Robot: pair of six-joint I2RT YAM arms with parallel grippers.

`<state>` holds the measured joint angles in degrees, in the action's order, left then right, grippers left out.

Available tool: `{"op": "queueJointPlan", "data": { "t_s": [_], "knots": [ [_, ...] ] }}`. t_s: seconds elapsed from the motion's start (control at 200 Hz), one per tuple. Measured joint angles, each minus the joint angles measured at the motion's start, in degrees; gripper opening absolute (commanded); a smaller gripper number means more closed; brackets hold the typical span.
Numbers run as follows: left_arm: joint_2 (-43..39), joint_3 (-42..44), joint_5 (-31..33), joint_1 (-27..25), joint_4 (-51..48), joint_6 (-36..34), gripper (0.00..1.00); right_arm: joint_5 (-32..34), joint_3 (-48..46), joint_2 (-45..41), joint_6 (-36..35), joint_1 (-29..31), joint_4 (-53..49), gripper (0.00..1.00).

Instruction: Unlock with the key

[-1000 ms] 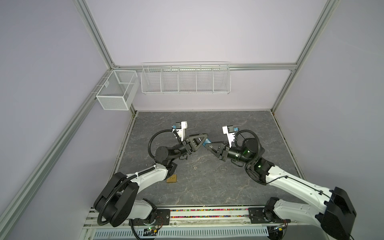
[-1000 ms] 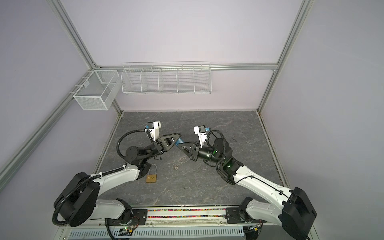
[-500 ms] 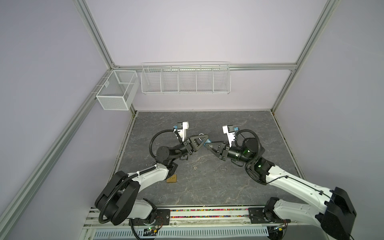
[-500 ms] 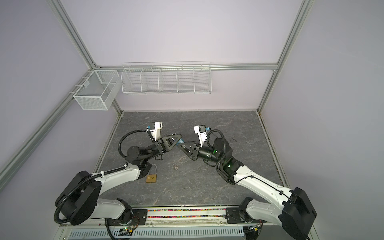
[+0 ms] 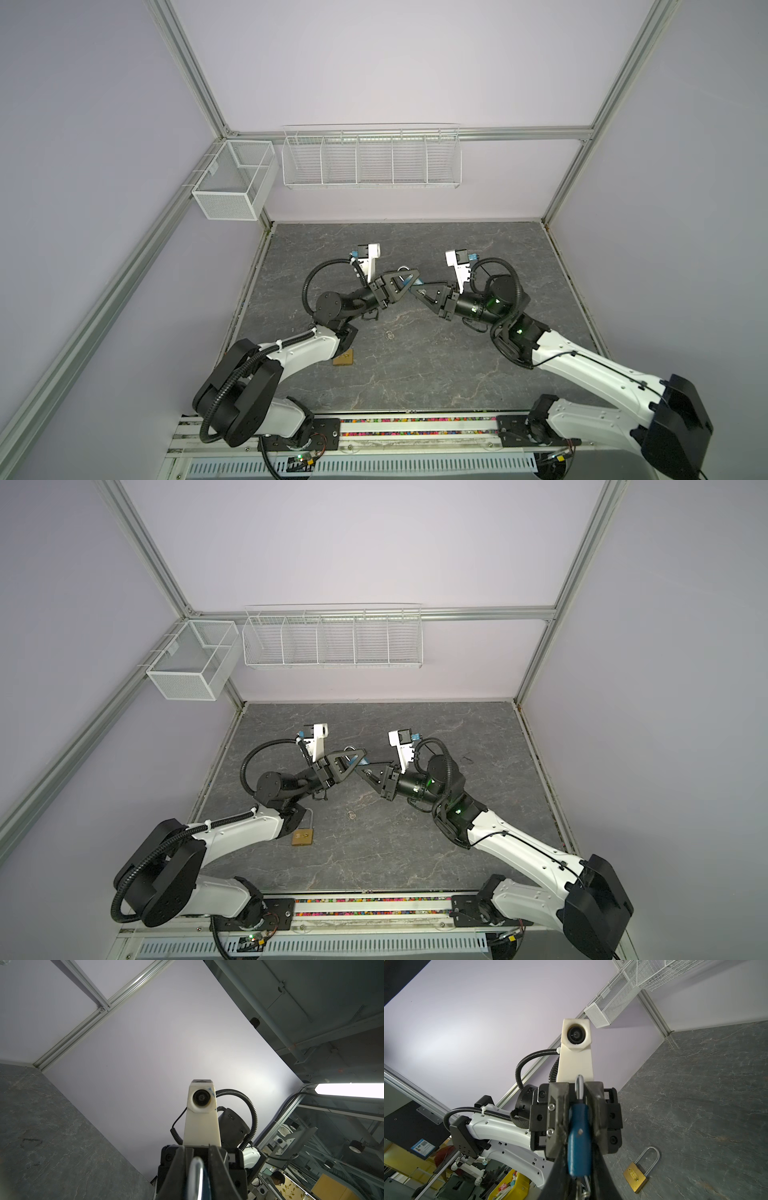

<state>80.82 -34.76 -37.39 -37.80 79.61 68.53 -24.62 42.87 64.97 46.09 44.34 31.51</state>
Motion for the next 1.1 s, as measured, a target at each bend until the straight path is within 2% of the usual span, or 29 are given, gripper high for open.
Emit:
{"op": "queueJointPlan", "data": {
  "t_s": [0.22,0.255,0.32,0.365,0.41,0.475,0.62,0.715,0.8,0.945,1.1],
  "knots": [
    [0.2,-0.5,0.0,-0.3,0.2,0.0,0.0,0.0,0.0,-0.6,0.0,-0.1,-0.2,0.07],
    [0.2,-0.5,0.0,-0.3,0.2,0.0,0.0,0.0,0.0,-0.7,0.0,-0.2,-0.4,0.15],
    [0.2,-0.5,0.0,-0.3,0.0,-0.1,0.0,0.2,0.0,-1.2,-0.3,-0.3,-1.4,0.44],
    [-0.1,-0.5,0.1,-0.1,-1.0,-0.2,0.0,0.8,0.0,-2.2,-1.2,-0.3,-3.4,0.59],
    [-0.7,-0.2,1.2,0.7,-2.7,-0.5,0.0,1.7,0.0,-4.1,-2.4,-0.4,-6.6,0.67],
    [-2.7,0.9,3.6,1.9,-6.8,-1.7,0.0,4.0,0.0,-8.0,-5.0,-0.5,-12.3,0.72],
    [-11.4,2.0,12.3,3.0,-24.9,-5.7,0.0,13.2,0.0,-18.4,-11.8,-0.2,-28.8,0.7],
    [-16.7,1.7,18.8,2.9,-39.3,-6.0,0.0,21.0,0.0,-21.9,-16.6,1.9,-38.8,0.62],
    [-17.4,0.3,21.7,3.0,-51.2,-3.9,0.0,28.3,-0.2,-21.3,-21.0,6.6,-44.8,0.52],
    [-13.9,-3.3,21.8,1.4,-69.6,-1.1,0.0,39.0,-1.5,-17.5,-28.3,15.3,-48.0,0.48],
    [-14.1,-7.1,22.1,-2.6,-81.8,-0.9,0.0,45.0,-2.3,-15.9,-35.8,19.5,-46.3,0.5]
  ]
}}
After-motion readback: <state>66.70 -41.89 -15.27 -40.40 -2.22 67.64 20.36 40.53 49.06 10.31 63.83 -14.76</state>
